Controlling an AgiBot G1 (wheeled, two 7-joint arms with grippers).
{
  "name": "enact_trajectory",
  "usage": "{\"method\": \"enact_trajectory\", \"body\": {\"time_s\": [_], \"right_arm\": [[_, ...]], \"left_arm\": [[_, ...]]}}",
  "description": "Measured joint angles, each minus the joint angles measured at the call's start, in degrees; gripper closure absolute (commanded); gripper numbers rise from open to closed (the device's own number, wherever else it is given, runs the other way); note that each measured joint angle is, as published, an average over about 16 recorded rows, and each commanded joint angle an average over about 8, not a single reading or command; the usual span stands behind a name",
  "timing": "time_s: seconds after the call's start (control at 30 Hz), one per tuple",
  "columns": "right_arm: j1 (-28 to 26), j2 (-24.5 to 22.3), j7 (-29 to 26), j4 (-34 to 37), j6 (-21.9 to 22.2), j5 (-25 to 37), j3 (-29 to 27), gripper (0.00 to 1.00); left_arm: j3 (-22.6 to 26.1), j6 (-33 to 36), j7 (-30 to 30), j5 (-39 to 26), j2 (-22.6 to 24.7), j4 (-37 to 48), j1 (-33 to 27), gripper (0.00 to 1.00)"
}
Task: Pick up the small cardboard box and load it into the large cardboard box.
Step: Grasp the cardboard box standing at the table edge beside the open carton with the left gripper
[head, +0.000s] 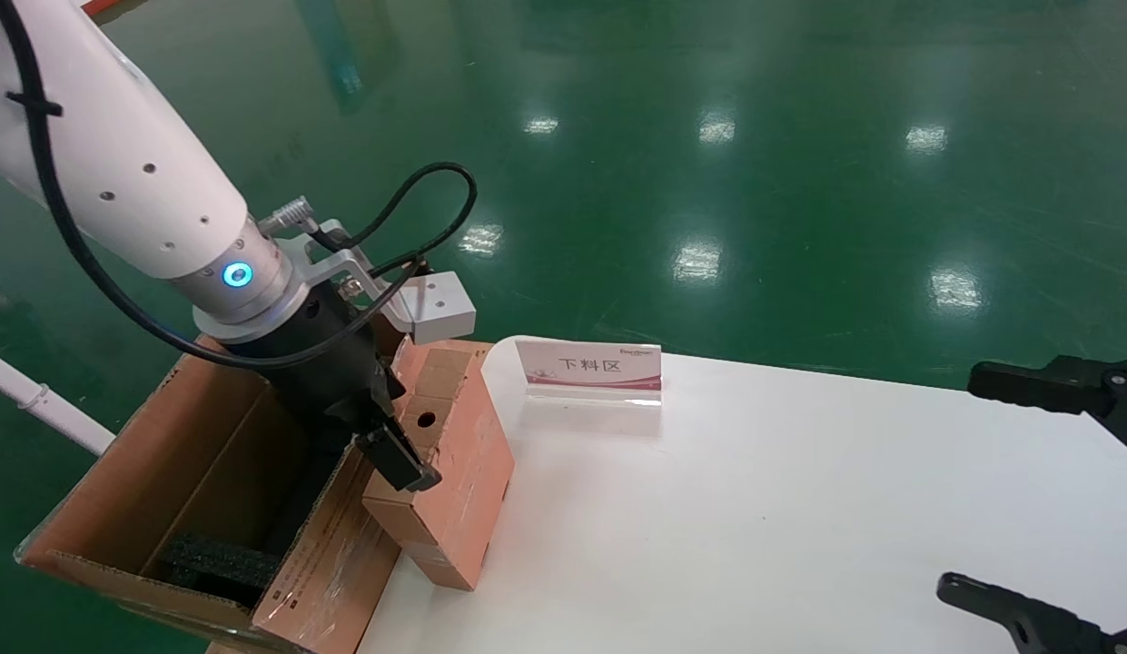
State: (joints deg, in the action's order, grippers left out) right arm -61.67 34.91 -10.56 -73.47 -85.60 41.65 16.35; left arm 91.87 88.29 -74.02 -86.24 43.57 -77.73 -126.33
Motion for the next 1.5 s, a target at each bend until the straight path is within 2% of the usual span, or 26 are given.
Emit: {"method": "enact_trajectory", "body": {"time_s": [0.57,1.5], "right_arm": [[-0.01,-0.03,0.03,0.00,0.03,-0.05,0.07,0.00],[-0.03,-0.07,0.09,0.01,0.08,-0.12,0.17,0.00]], "left_arm": [[3.64,-3.38,-2.41,-1.34,0.63,0.21,1.58,0.00],[4.98,-9.44,-2.01,-4.92,0.82,0.78,5.58,0.00]]}}
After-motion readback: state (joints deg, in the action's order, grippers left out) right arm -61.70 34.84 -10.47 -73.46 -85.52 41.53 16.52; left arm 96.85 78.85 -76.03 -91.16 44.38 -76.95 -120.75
